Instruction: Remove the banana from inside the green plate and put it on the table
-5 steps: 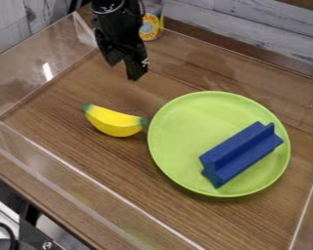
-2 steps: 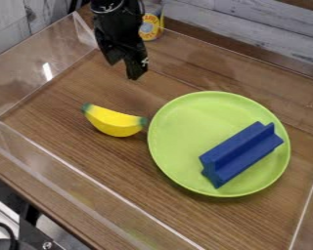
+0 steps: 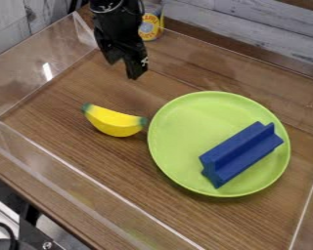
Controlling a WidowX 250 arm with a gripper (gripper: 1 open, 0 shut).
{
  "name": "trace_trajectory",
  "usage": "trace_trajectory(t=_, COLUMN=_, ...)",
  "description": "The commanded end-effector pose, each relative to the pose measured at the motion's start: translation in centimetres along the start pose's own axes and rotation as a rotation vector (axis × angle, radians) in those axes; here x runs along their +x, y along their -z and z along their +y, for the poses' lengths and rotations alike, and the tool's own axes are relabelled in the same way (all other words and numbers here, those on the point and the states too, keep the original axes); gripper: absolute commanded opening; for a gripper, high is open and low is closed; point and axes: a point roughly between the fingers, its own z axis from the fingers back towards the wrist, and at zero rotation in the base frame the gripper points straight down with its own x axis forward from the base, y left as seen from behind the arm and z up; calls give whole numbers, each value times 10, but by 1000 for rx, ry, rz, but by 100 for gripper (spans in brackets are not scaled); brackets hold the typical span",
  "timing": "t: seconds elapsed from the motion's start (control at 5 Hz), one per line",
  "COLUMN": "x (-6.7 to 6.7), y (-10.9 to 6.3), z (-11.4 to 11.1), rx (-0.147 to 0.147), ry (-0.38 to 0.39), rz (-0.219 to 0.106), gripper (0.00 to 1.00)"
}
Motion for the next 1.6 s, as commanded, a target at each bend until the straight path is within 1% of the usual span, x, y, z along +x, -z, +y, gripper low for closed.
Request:
trace_trajectory(t=0.0, x=15, y=-17, z=5, rx=38, ry=7, rz=-59, gripper=100)
trace_trajectory(t=0.4, x=29, y=-10, z=4, rx=31, ry=17, rz=-57, gripper=100)
trace_trajectory(t=0.8, x=52, y=1, z=0, rx=26, ry=38, rz=-70, gripper=100)
trace_trajectory(t=1.0, x=64, y=8, z=-2, rx=25, ry=53, rz=-80, gripper=0)
trace_trajectory(t=1.2, x=67, y=12, z=-6, rx=26, ry=66, rz=-91, gripper=0)
trace_trajectory(t=1.4, x=66, y=15, z=-7, rx=32, ry=74, rz=-100, gripper=0)
